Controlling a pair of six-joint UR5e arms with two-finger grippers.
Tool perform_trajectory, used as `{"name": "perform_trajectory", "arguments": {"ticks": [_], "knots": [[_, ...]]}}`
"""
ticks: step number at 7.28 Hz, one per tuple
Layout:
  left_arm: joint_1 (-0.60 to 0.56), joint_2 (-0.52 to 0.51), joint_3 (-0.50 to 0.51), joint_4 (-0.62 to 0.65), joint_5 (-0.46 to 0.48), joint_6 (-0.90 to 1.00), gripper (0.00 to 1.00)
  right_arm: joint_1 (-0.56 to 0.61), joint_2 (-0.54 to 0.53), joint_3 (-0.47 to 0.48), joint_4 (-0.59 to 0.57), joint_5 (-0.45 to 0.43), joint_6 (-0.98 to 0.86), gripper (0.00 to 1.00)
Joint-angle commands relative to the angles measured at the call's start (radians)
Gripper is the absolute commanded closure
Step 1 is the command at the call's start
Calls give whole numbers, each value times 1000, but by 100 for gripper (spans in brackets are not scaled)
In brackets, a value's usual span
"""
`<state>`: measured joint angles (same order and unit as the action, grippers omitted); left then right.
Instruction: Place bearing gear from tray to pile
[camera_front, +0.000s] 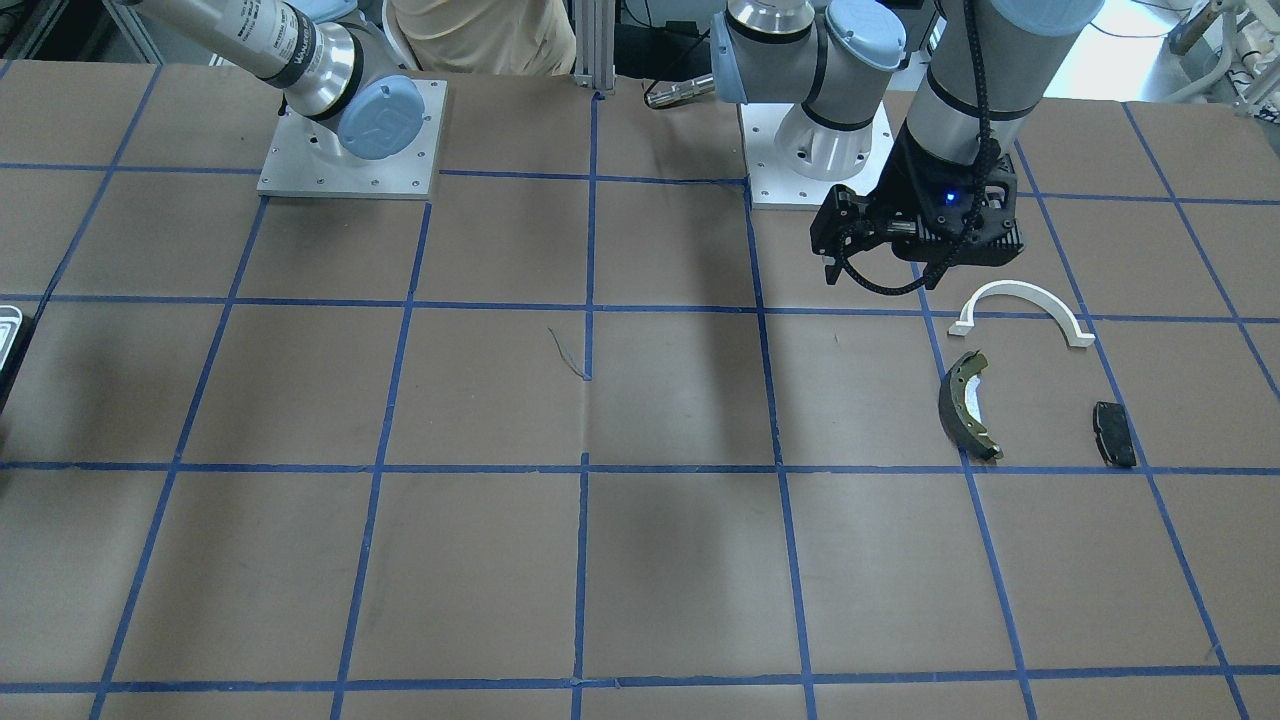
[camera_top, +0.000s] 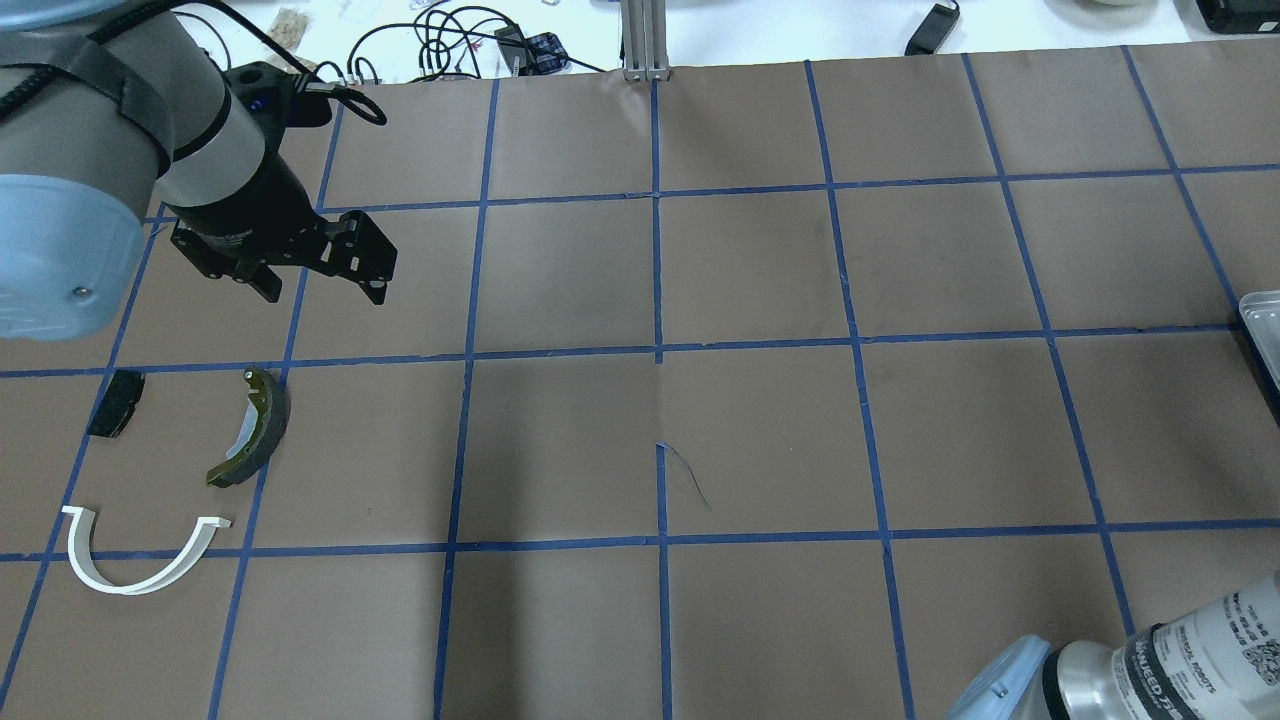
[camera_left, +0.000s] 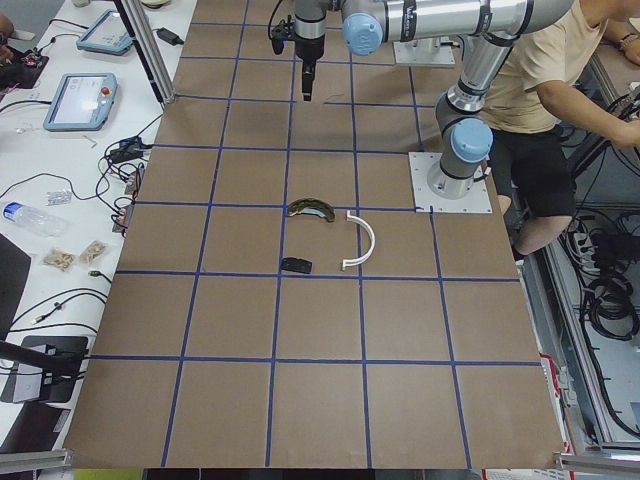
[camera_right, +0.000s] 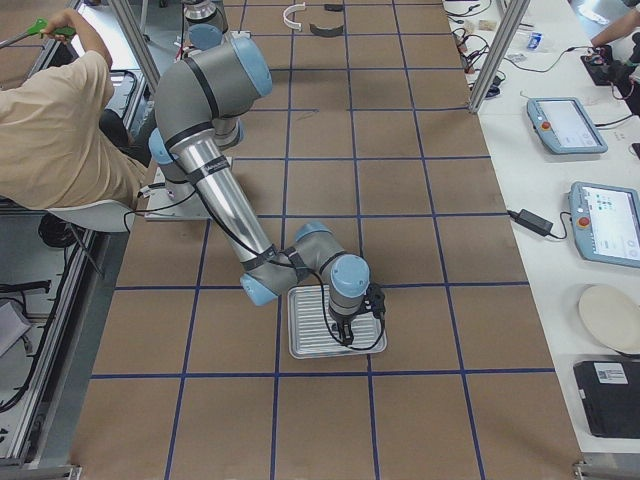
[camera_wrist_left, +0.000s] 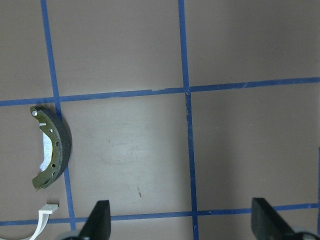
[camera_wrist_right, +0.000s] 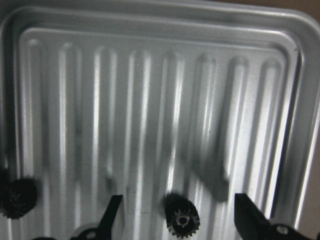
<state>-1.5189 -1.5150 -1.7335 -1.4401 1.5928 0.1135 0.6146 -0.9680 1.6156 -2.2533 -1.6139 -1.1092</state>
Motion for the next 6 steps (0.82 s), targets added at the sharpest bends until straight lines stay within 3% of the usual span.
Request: {"name": "perform_trajectory", "arguments": {"ticks": [1, 2, 6], "knots": [[0, -1, 8, 0, 1, 0, 0, -1, 0, 4, 0, -9, -7, 34], [0, 1, 6, 0, 2, 0, 0, -1, 0, 4, -2, -9, -17, 51], [2, -4, 9, 7, -1, 0, 0, -1, -3, 4, 3, -27, -27, 88]]}}
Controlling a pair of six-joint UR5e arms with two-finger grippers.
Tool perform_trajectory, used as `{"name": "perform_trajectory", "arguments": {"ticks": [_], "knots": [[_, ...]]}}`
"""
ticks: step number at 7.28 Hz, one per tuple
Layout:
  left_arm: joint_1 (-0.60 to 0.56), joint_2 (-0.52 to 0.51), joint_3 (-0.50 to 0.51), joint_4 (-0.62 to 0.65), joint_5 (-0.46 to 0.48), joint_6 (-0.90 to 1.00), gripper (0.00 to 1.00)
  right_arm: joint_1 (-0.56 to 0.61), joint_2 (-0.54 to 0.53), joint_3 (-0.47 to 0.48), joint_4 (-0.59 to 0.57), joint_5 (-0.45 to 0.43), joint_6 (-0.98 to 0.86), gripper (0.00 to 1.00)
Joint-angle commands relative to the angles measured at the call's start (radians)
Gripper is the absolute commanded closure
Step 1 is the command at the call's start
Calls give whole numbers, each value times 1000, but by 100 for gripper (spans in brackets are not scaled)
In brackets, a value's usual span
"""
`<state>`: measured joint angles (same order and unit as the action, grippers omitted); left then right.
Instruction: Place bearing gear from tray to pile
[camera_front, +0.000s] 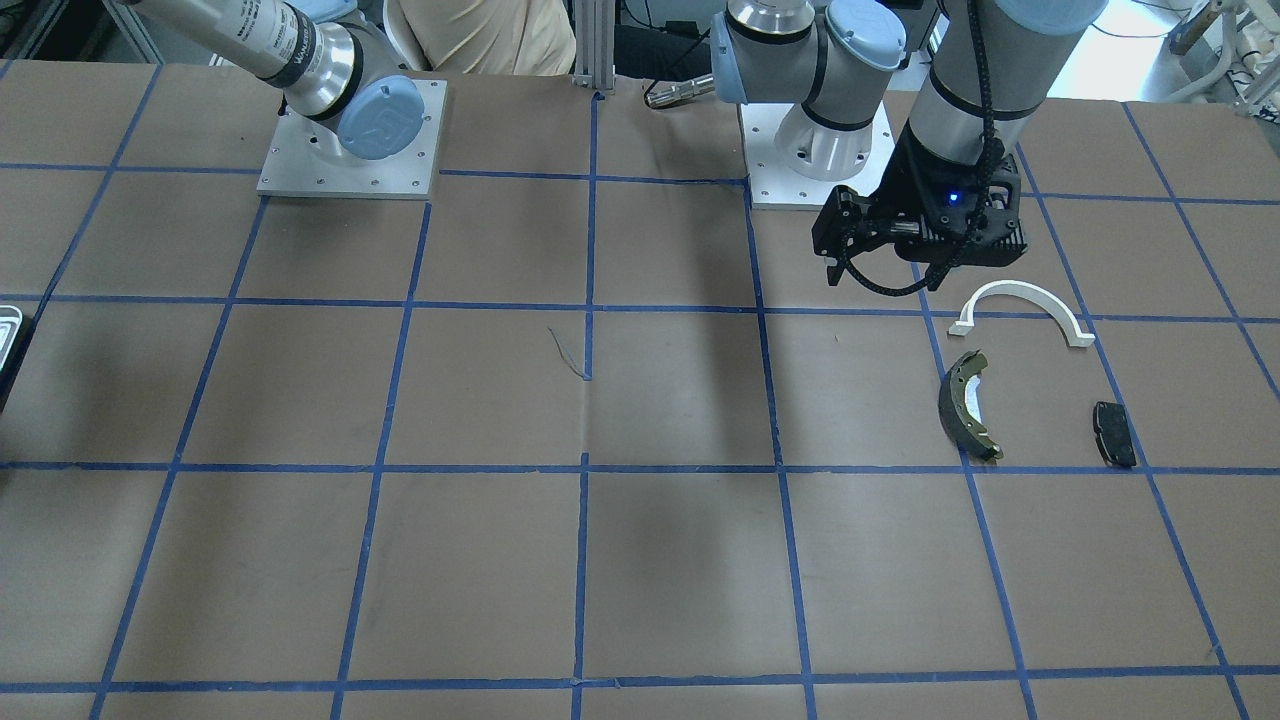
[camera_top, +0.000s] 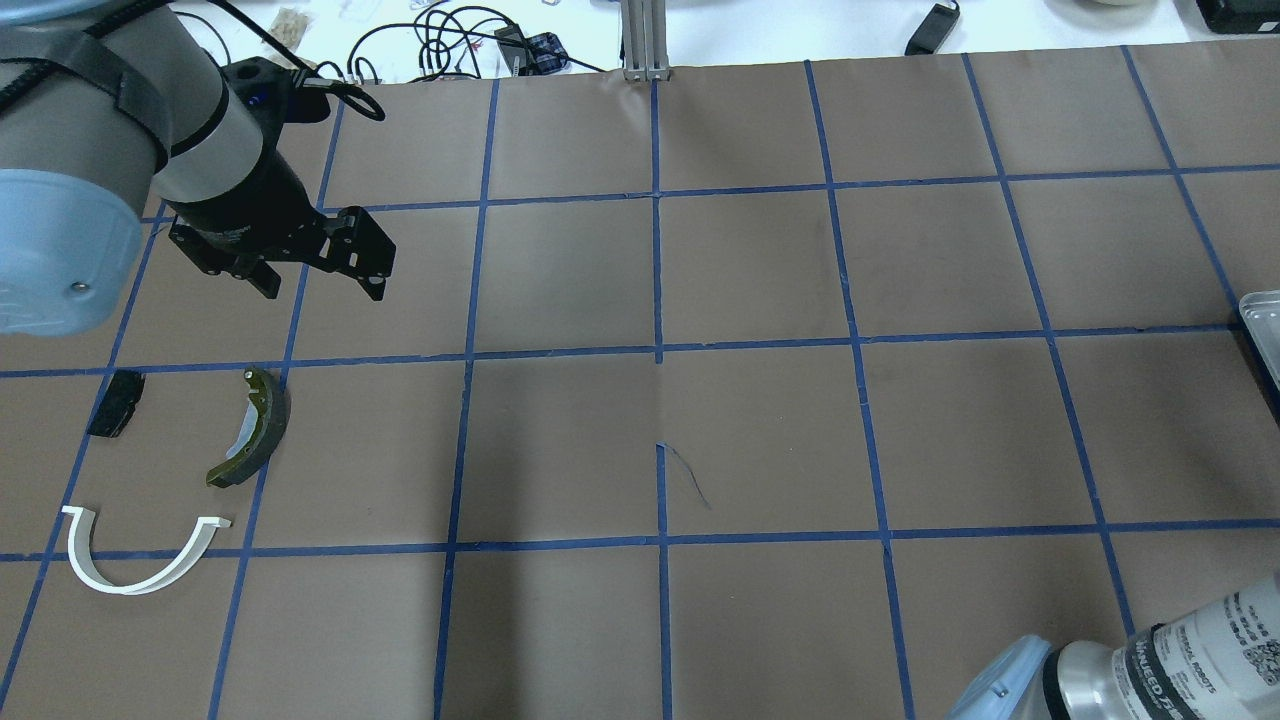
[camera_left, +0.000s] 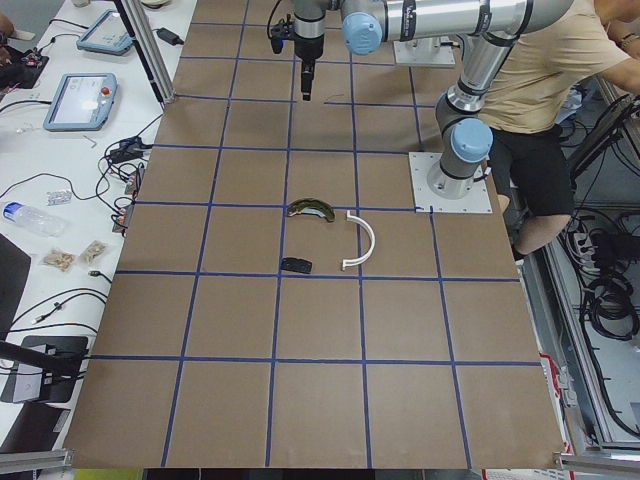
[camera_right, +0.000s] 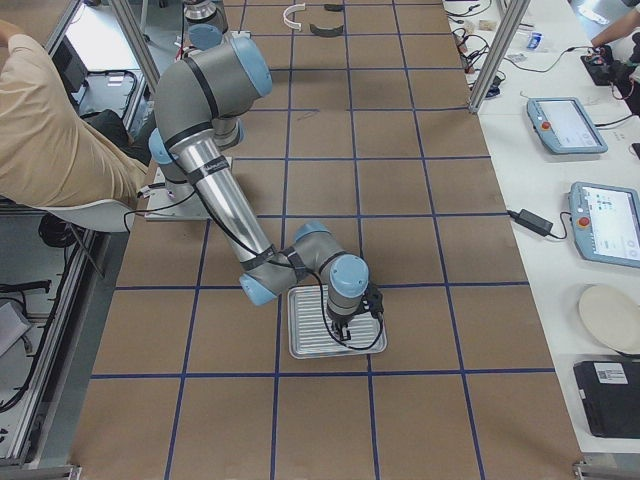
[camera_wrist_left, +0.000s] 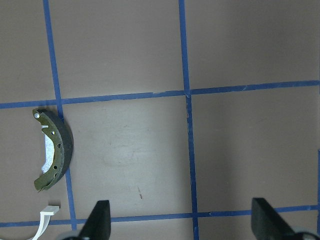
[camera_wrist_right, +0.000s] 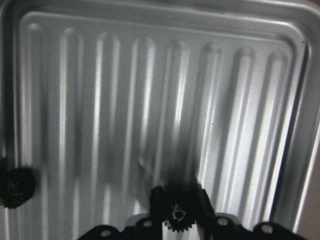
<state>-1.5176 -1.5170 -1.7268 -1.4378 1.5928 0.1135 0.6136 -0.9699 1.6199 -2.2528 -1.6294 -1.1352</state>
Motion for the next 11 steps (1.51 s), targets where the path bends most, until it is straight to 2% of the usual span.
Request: {"name": "perform_trajectory", "arguments": {"ticks": [1, 3, 4, 7, 9, 11], "knots": [[-1, 4, -7, 5, 2, 0, 0, 0, -7, -9, 18, -32, 6, 93], [-1, 3, -11, 5, 1, 0, 0, 38, -94, 0, 74, -15, 96, 94], [-1, 3, -11, 5, 1, 0, 0, 125, -124, 0, 114, -15, 157, 94], [-1, 3, -13, 10, 1, 0, 0, 441, -191, 5, 202, -17, 543, 96], [-1, 1, -10, 13, -1, 0, 0, 672, -231, 58, 193, 25, 851, 96], [1, 0, -11, 26, -1, 0, 0, 950, -228, 61, 191, 60, 1150, 96]]}}
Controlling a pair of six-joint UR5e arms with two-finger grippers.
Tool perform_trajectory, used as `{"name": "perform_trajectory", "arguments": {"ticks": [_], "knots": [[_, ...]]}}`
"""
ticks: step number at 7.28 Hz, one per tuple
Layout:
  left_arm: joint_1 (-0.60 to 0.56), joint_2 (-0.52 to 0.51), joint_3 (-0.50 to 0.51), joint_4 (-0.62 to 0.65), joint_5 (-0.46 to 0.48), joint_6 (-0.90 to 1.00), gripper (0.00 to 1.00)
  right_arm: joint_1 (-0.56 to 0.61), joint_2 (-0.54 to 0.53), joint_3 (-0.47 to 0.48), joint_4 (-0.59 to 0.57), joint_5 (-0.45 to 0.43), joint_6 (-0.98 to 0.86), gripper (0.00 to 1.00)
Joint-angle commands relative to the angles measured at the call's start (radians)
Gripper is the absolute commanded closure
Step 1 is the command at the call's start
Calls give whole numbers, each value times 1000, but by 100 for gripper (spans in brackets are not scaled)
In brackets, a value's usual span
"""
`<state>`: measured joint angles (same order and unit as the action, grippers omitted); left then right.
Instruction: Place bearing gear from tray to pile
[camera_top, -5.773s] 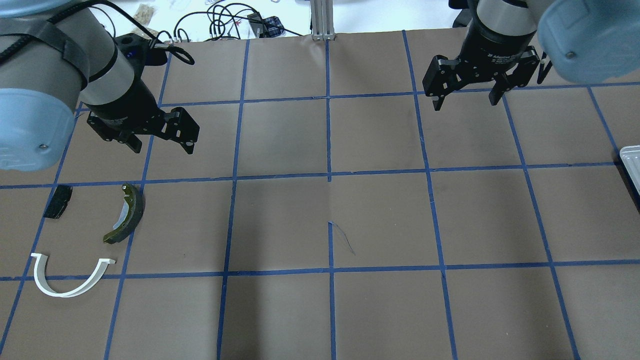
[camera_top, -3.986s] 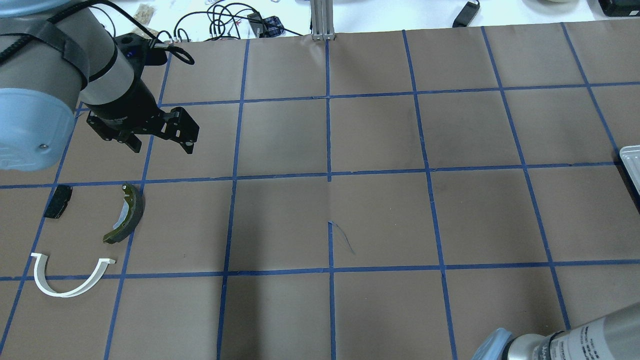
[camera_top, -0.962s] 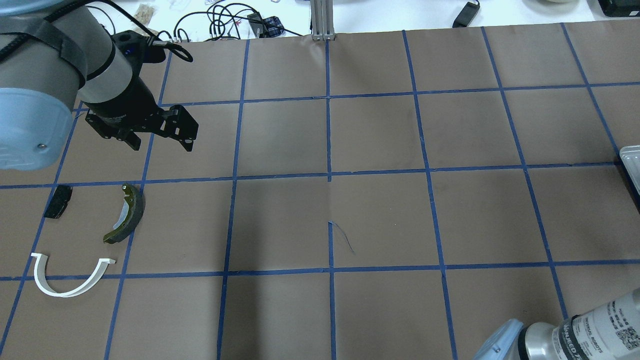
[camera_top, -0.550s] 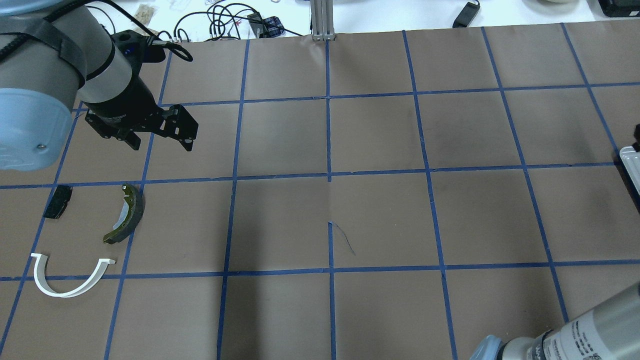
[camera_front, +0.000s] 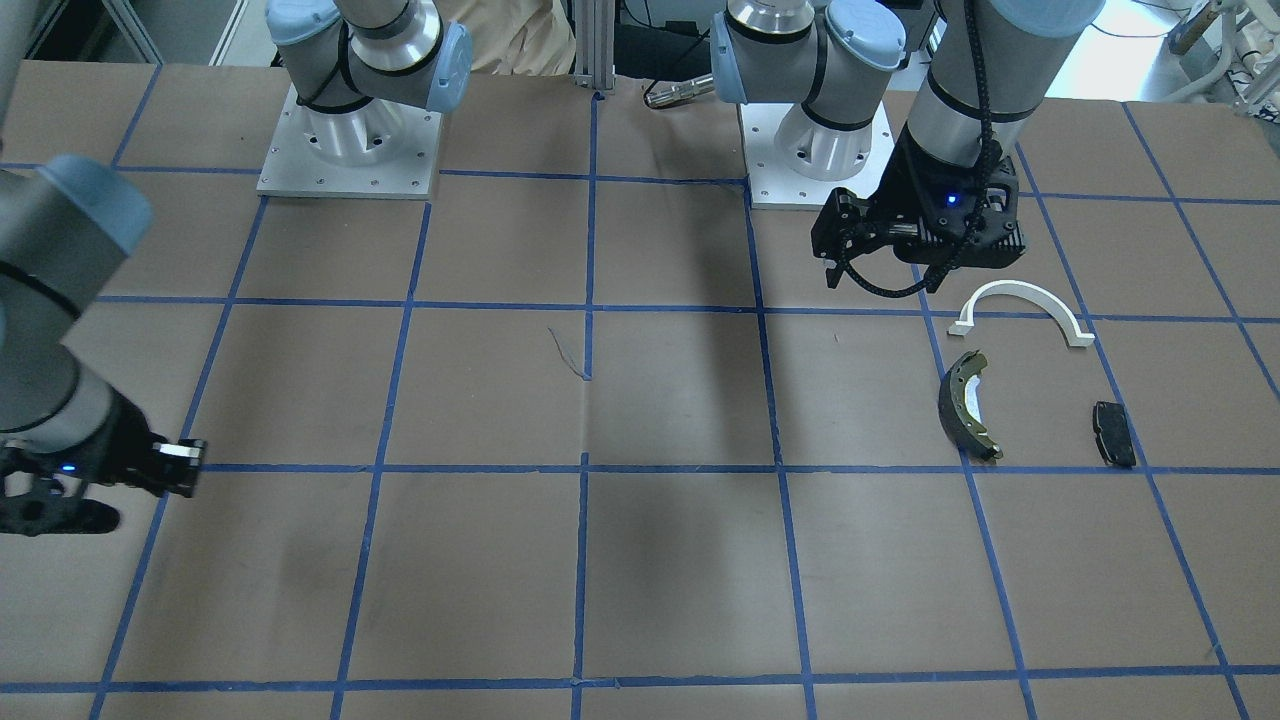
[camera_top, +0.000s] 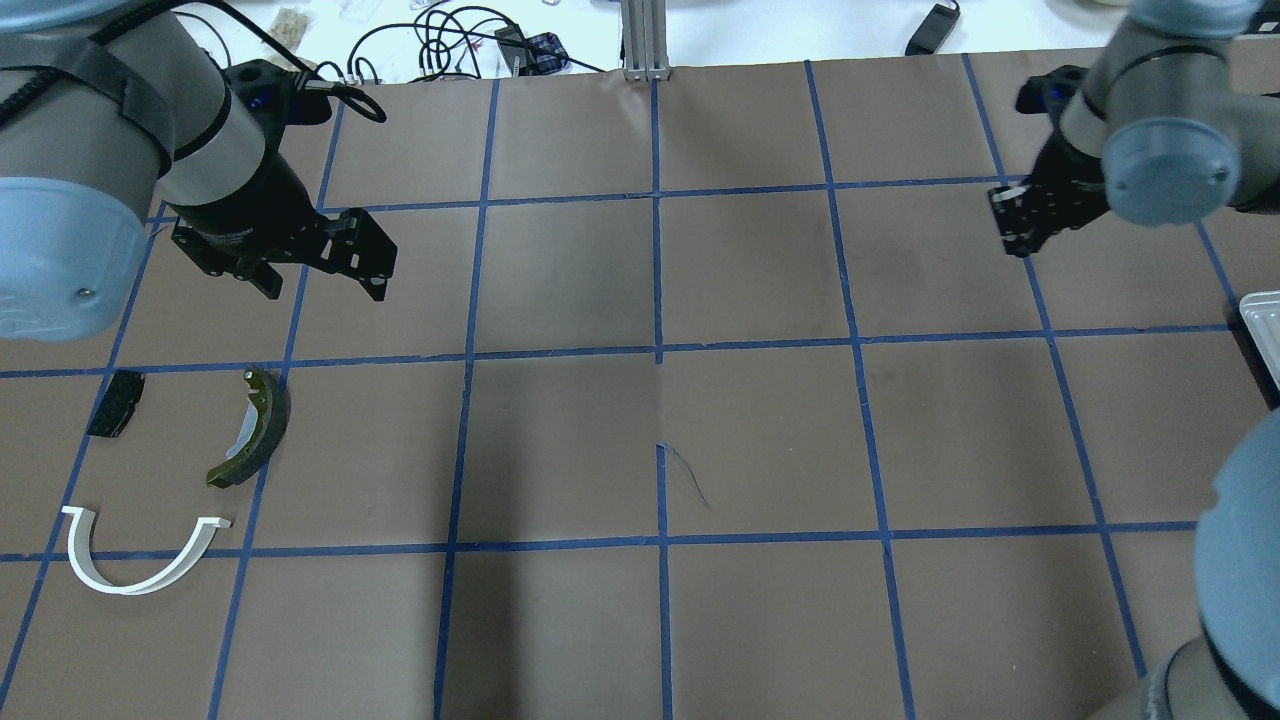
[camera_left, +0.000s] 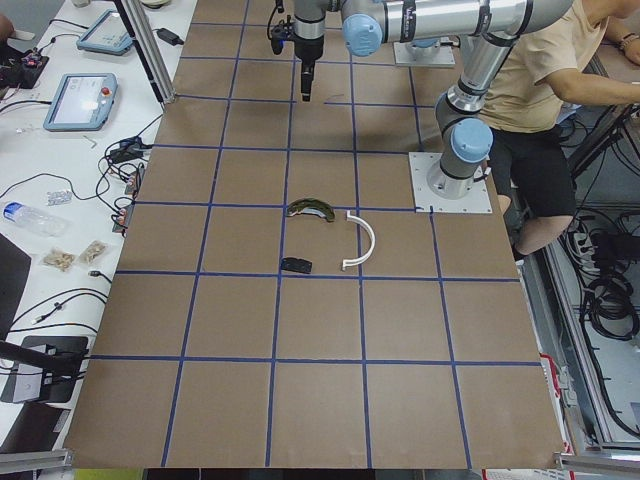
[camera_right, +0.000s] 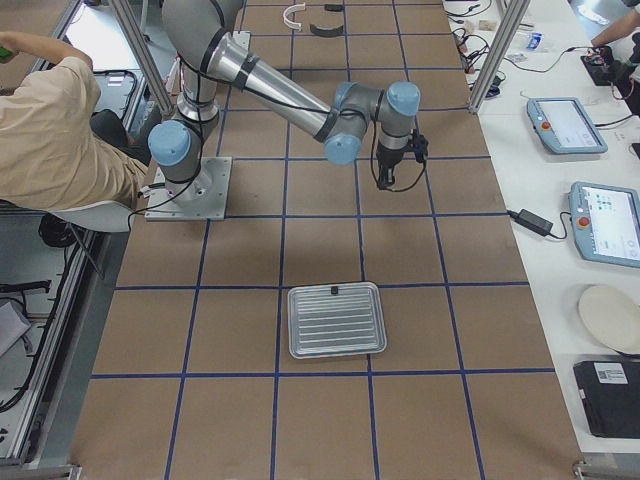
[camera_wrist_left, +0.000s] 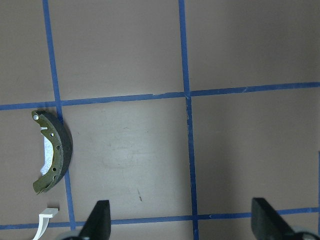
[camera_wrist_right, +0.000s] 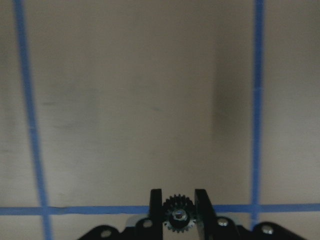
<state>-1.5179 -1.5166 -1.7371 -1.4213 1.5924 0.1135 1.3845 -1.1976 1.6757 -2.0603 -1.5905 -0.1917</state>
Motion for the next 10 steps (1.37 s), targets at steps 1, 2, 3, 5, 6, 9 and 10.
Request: {"name": "perform_trajectory", "arguments": {"ticks": [1, 2, 3, 5, 6, 9, 10], "knots": [[-1, 1, -2, 10, 1, 0, 0, 302, 16, 4, -12, 47, 382, 95], [1, -1, -2, 12, 0, 0, 0, 399, 39, 9, -56, 73, 485, 92], [1, -2, -2, 12, 0, 0, 0, 477, 64, 24, -78, 105, 600, 91], [1, -11, 8, 10, 0, 0, 0, 603, 113, 36, -178, 146, 791, 90], [1, -10, 10, 10, 1, 0, 0, 632, 122, 36, -181, 146, 808, 86], [5, -17, 11, 10, 3, 0, 0, 596, 104, 29, -173, 106, 719, 0], [7, -37, -1, 33, -3, -14, 0, 517, 69, 24, -158, 66, 527, 0]]}}
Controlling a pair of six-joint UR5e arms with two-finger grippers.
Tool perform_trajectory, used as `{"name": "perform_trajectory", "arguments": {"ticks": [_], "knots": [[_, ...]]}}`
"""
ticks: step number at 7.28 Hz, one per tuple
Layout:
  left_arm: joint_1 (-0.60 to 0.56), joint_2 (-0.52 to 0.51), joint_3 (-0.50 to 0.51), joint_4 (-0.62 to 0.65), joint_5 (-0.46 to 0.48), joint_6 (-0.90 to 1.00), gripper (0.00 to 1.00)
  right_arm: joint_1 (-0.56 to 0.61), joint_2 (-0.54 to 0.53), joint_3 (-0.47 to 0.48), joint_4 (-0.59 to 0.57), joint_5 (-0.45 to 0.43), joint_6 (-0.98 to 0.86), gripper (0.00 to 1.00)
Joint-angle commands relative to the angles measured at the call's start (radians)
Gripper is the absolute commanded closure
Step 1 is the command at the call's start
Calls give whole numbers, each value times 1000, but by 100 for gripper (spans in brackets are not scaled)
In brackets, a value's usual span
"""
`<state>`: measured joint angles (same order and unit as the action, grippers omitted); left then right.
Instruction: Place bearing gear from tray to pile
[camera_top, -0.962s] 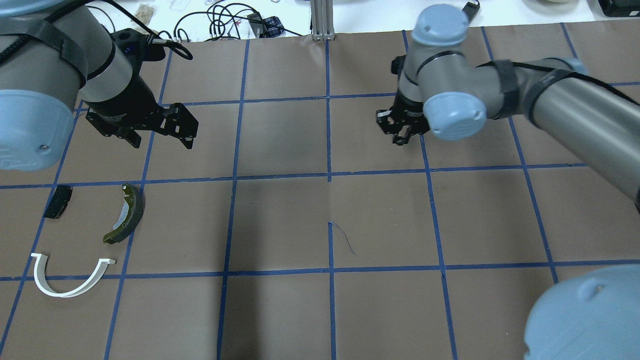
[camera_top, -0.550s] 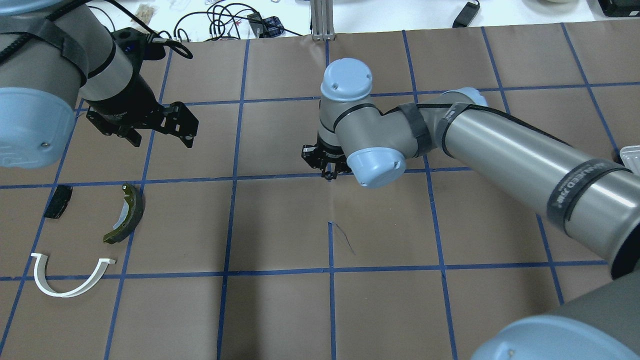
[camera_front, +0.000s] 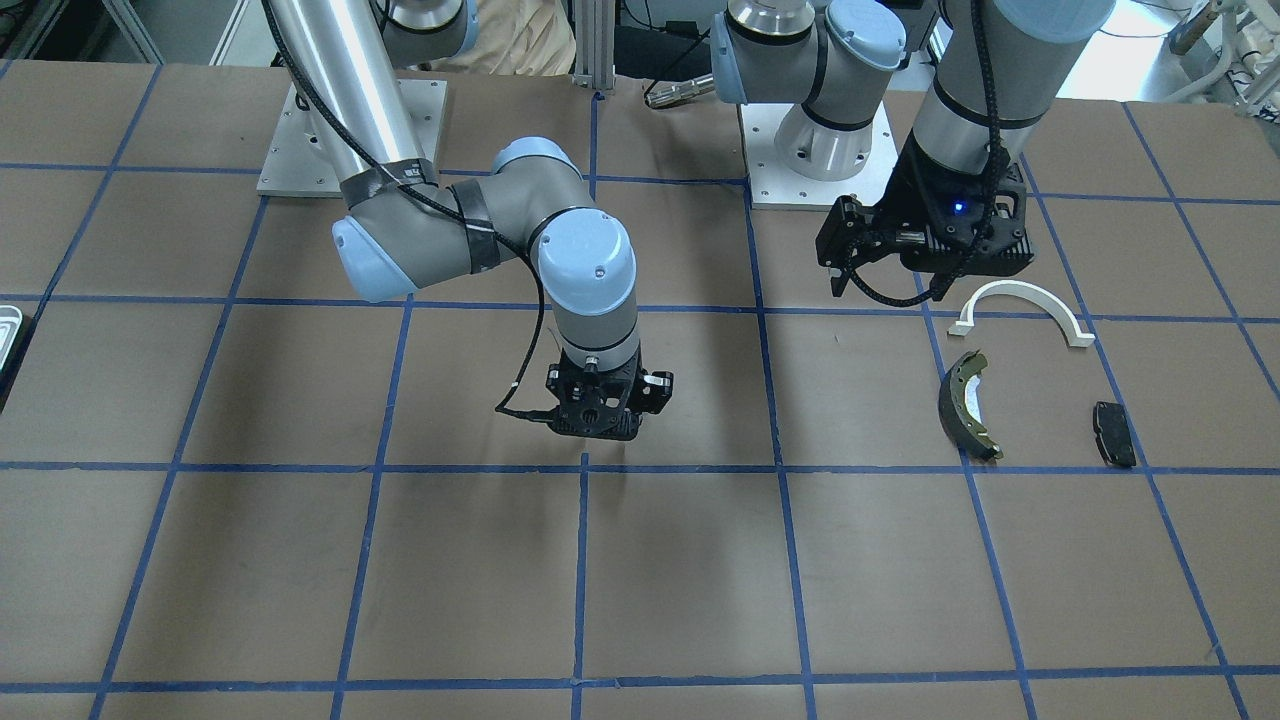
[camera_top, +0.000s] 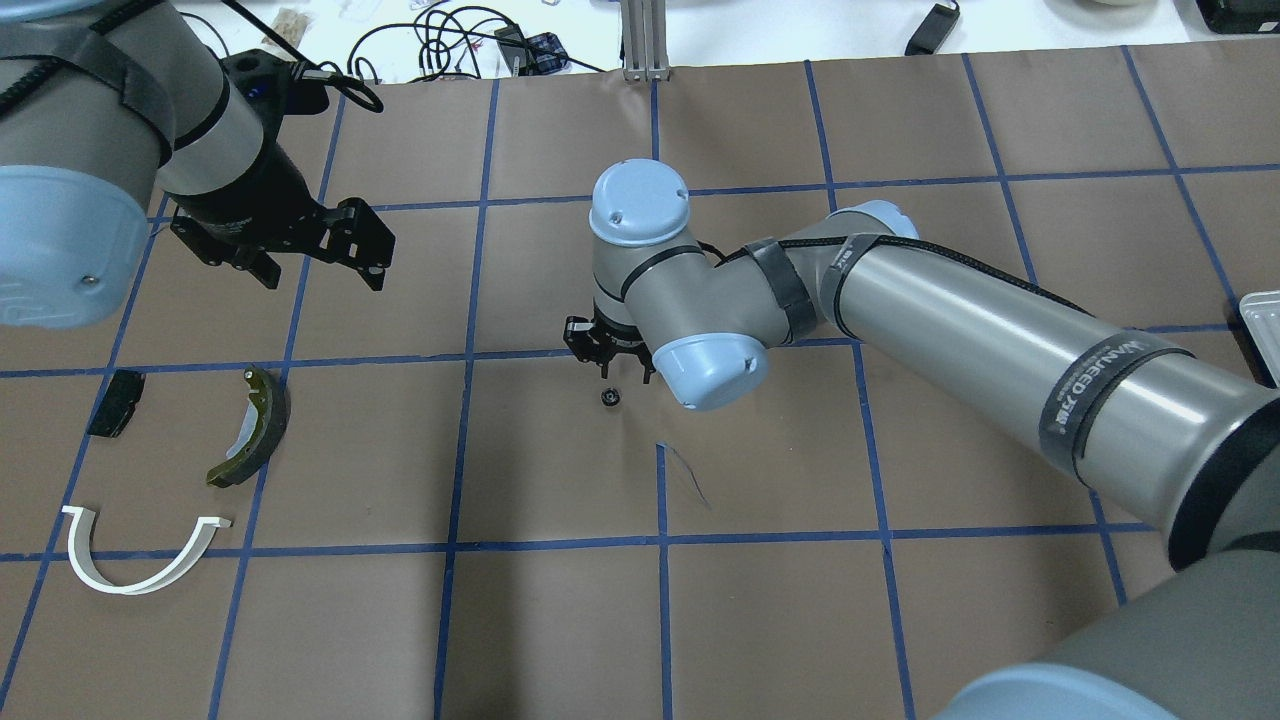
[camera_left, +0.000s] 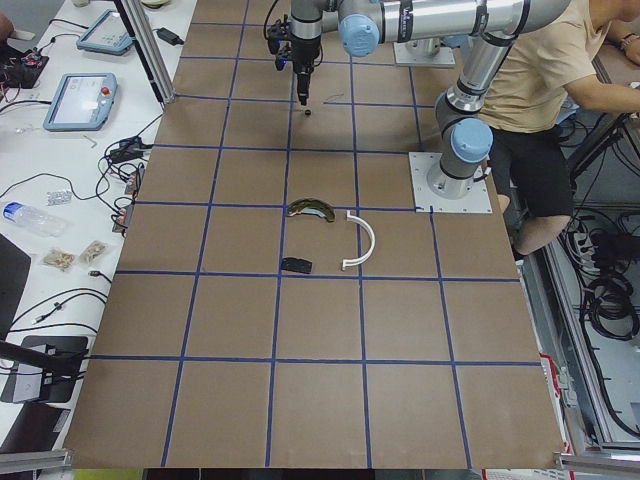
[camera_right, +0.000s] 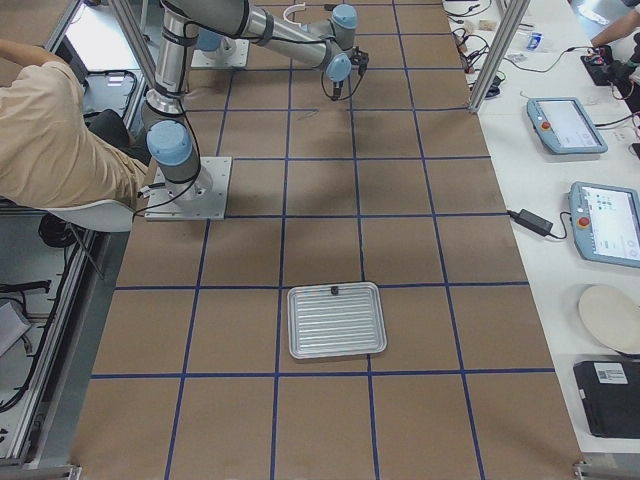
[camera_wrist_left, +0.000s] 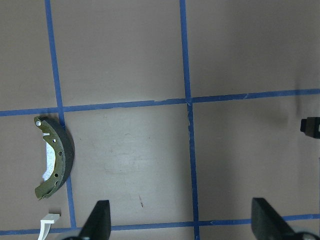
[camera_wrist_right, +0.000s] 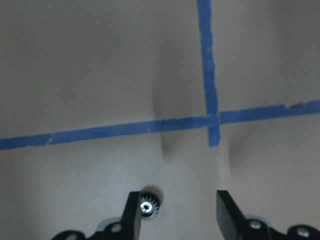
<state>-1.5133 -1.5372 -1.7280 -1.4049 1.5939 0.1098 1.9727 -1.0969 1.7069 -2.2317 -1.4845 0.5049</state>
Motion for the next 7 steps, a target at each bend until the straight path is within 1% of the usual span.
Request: {"name": "perform_trajectory", "arguments": {"ticks": [1, 2, 3, 4, 5, 6, 7], "knots": [[-7, -68, -16, 115, -14, -22, 0, -198, -55, -4, 56, -40, -379, 0], [-40, -110, -28, 147, -14, -71, 0, -312, -79, 2, 73, -40, -577, 0], [-98, -153, -28, 158, -12, -135, 0, -406, -104, -1, 105, -43, -747, 0], [-138, -194, -30, 206, -15, -160, 0, -495, -135, -7, 147, -43, -893, 0], [-186, -234, -30, 230, -15, -226, 0, -582, -164, -3, 196, -43, -1036, 0], [-236, -283, -30, 248, -15, -286, 0, -671, -194, 0, 245, -54, -1189, 0], [-273, -328, -31, 300, -18, -345, 0, -771, -216, 2, 273, -100, -1379, 0]]}}
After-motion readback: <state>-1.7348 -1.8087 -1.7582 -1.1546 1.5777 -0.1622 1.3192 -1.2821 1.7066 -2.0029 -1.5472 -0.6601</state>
